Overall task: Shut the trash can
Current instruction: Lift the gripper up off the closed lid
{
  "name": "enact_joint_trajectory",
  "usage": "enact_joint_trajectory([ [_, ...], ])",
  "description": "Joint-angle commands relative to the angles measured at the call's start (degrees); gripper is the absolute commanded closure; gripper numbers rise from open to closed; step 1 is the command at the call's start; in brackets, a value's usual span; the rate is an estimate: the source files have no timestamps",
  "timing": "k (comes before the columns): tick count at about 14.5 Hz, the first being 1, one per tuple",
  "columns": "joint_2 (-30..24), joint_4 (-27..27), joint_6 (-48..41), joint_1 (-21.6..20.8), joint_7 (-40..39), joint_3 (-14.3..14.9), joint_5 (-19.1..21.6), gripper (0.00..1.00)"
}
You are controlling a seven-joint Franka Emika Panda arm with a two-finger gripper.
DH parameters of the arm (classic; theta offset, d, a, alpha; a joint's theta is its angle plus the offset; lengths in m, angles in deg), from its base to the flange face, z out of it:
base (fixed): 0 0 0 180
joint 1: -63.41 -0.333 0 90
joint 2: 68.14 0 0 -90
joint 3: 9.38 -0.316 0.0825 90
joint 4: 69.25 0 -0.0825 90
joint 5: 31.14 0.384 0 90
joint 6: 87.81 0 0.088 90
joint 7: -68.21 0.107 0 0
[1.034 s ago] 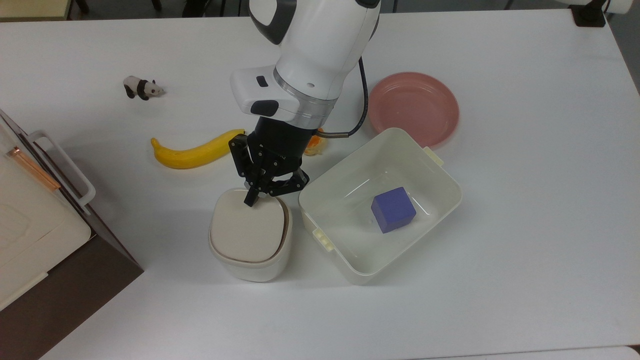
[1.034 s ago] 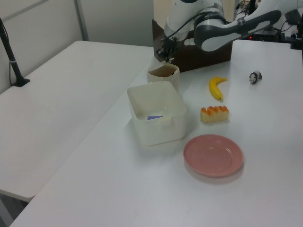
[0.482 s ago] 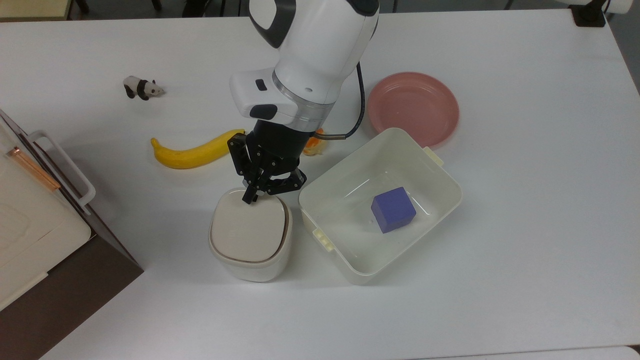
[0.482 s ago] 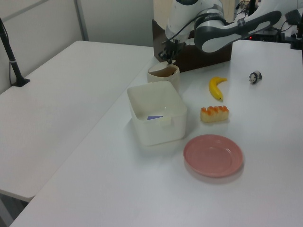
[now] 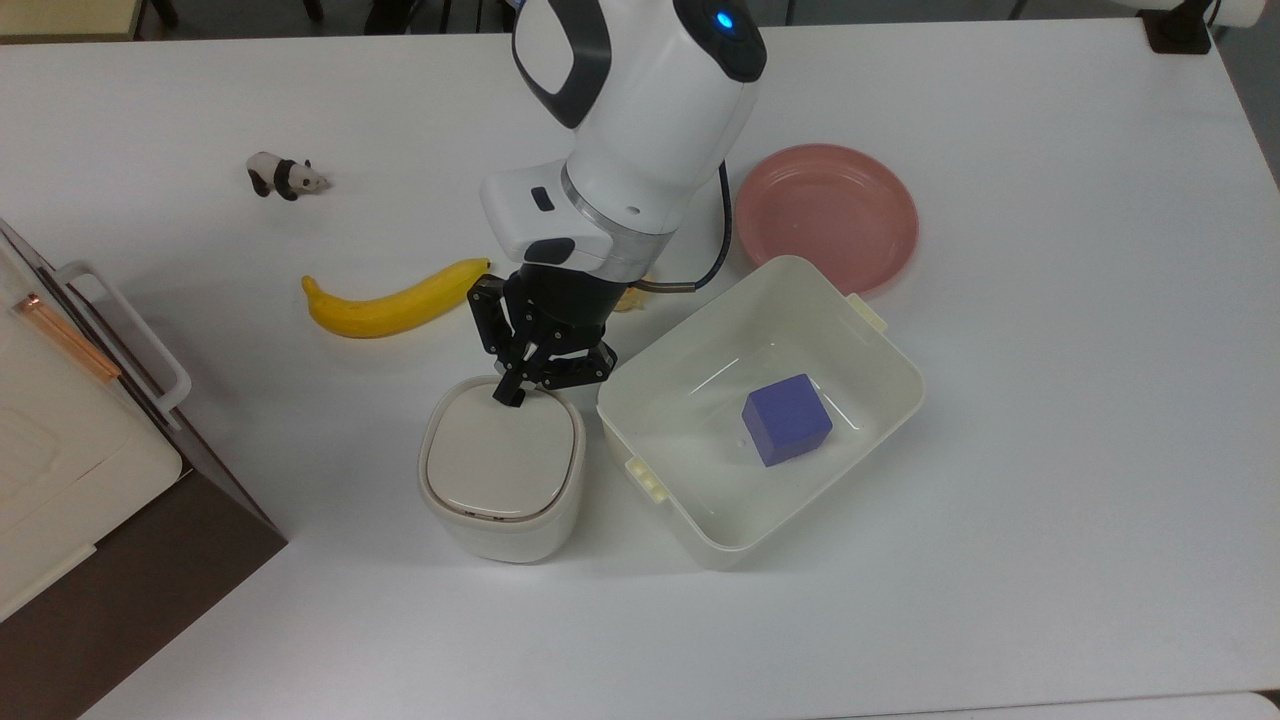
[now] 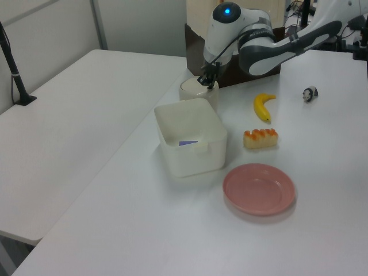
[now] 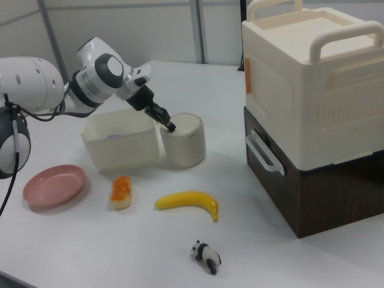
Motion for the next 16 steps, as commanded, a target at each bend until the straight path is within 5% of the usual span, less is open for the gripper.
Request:
enact_joint_trajectory([
  [1, -1.2, 3.5, -1.2, 0.1, -0.7, -0.4, -1.1, 1.0],
  [6, -0.2, 3.0, -1.1, 0.2, -0.4, -0.4, -1.9, 1.0],
  [16, -3.1, -6.4, -0.4, 2.1, 0.4, -1.6, 1.7, 0.98],
])
